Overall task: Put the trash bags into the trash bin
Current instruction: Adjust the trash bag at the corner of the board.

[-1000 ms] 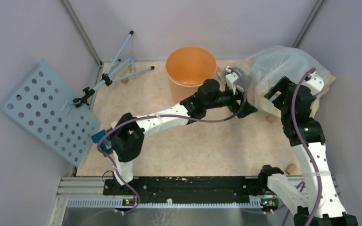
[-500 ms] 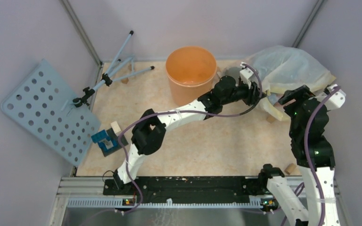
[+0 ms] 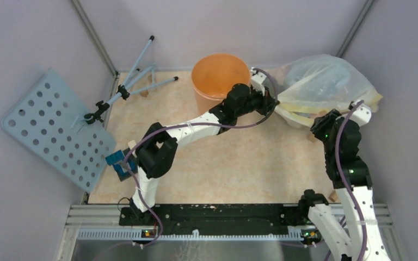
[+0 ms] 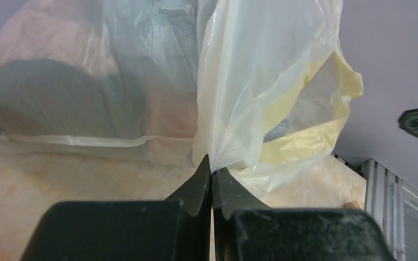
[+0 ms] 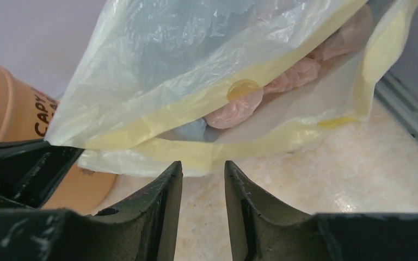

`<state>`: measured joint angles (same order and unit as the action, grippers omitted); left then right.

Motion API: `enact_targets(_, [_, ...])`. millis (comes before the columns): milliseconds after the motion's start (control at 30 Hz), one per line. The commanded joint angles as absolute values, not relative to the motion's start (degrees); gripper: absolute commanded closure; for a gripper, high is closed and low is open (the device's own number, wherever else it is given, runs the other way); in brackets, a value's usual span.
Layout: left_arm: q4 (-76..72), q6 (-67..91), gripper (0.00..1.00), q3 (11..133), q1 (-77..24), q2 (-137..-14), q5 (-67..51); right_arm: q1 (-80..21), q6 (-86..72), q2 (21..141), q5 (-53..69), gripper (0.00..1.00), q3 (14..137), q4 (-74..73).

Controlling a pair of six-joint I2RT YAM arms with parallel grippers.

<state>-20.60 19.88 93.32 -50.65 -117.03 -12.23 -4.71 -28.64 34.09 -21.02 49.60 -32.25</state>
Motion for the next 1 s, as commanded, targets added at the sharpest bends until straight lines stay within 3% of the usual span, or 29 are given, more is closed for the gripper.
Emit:
enact_targets(0, [-24.09, 20.40, 1.00, 90.95, -50.41, -110.27, -14.40, -4.59, -26.61, 38.77, -14.07, 0.65, 48.96, -24.90])
enact_targets(467, [-25.37, 22.23, 1.00, 90.53, -49.52, -109.66, -20.19, -4.58, -24.26, 51.85, -6.07, 0.76, 46.68, -13.60])
enact_targets(867, [-26.15, 24.23, 1.00, 88.23, -47.74, -108.32, -22.12, -3.88, -24.21, 61.71, -6.01, 0.68, 52.11, -0.50])
enact_targets(967, [-26.12, 24.27, 1.00, 87.70, -47.54, -107.86, -22.11, -1.92, -23.02, 63.46, -9.49, 0.61, 55.41, -0.95])
